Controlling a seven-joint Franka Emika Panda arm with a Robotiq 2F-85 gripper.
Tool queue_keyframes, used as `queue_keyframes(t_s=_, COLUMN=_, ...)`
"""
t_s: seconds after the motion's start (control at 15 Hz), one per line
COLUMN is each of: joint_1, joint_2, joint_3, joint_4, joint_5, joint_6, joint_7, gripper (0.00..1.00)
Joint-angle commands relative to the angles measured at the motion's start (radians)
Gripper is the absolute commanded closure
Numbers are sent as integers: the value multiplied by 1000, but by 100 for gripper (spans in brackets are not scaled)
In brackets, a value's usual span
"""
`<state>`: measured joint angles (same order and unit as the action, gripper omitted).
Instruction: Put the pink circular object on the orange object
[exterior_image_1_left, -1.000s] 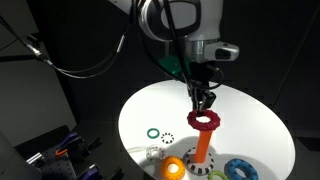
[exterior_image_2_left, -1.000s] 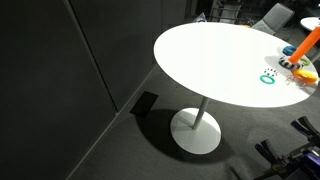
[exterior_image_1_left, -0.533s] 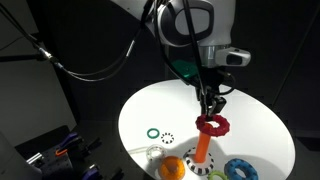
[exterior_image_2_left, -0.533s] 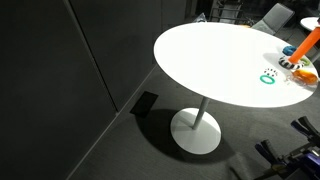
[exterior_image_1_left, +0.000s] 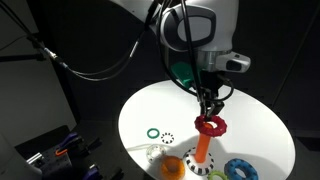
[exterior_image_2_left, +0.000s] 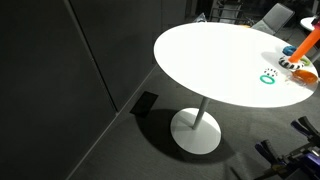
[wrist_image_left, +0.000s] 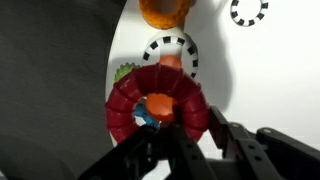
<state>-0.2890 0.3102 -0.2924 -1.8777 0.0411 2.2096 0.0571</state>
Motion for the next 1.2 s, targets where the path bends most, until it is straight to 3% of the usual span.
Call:
queue_keyframes(t_s=0.0, joint_1=-20, joint_2=13, joint_3=16, joint_4=38, joint_5=37, joint_6=-33, joint_7=-8, gripper=90)
queue_keyframes(t_s=0.93, joint_1=-18, joint_2=22, joint_3=16, joint_4=14, joint_5=53, joint_6=-27, joint_7=-4, gripper=90)
queue_keyframes(t_s=1.0, joint_1=-18, joint_2=21, joint_3=16, joint_4=13, joint_5=52, joint_6=-25, joint_7=-6, gripper=86)
queue_keyframes(t_s=1.07, joint_1=-18, joint_2=20, joint_3=16, joint_4=11, joint_5=51, joint_6=-22, joint_7=-6, gripper=45)
queue_keyframes(t_s=1.13, joint_1=-18, joint_2=19, joint_3=16, joint_4=9, joint_5=52, joint_6=-22, joint_7=-6, gripper=44)
